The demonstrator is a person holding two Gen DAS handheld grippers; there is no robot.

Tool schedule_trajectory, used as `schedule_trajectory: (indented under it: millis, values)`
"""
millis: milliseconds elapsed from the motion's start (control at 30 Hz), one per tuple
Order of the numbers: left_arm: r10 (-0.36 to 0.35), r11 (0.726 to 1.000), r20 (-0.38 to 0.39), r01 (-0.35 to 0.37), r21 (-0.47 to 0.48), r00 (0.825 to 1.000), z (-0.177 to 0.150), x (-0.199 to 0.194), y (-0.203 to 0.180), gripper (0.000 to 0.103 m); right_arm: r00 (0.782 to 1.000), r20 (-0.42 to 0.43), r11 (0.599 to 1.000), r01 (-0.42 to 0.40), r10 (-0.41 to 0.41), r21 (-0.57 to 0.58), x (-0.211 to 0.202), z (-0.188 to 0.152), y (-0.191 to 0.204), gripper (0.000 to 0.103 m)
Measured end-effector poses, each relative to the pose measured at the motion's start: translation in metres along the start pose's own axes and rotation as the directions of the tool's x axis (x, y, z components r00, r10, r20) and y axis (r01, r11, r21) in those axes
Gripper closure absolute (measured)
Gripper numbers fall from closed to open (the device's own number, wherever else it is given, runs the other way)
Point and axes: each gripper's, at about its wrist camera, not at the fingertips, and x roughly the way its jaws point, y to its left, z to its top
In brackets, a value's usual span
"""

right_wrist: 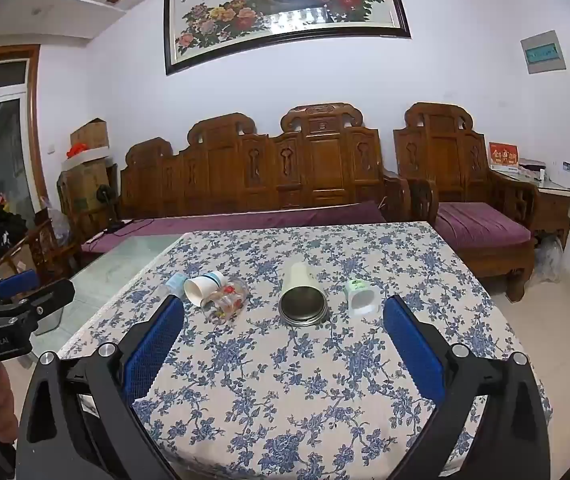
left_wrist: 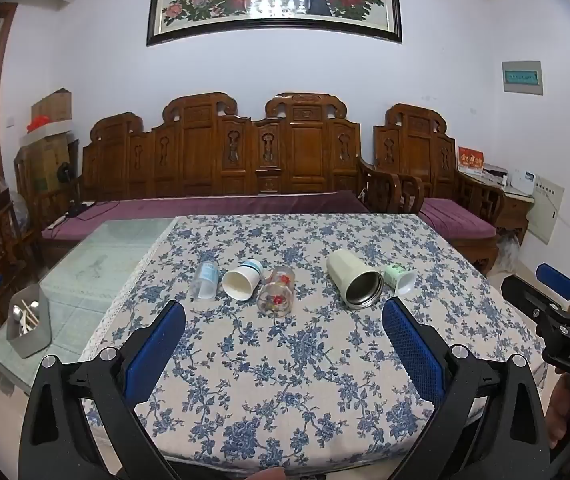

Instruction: Flip cup upside down

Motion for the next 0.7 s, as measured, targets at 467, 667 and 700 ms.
schedule_trajectory:
  millis: [467, 667, 700]
  values:
    - [0.000, 1.000, 0.001, 0.000, -0.003, 1.000, 0.0054, 0.0018, 0.0000, 0.008, 1.000, 0.001, 1.000, -0.002, 0.002, 0.006, -0.0009, 0.0006, 0.0000, 0.002]
    - [-0.001, 1.000, 0.004, 0.001, -0.006, 1.000, 0.0055, 0.0011, 0.0008, 0.008, 1.000, 0.002, 1.000, -0.003, 0.003, 0.006, -0.0012, 0.0006, 0.0001, 0.002]
    - [0.000, 1.000, 0.005, 0.000, -0.006, 1.000, 0.0049, 0.0009, 0.0006, 0.008, 1.000, 0.002, 1.000, -0.003, 0.003, 0.007, -0.0015, 0.0007, -0.0002, 0.002]
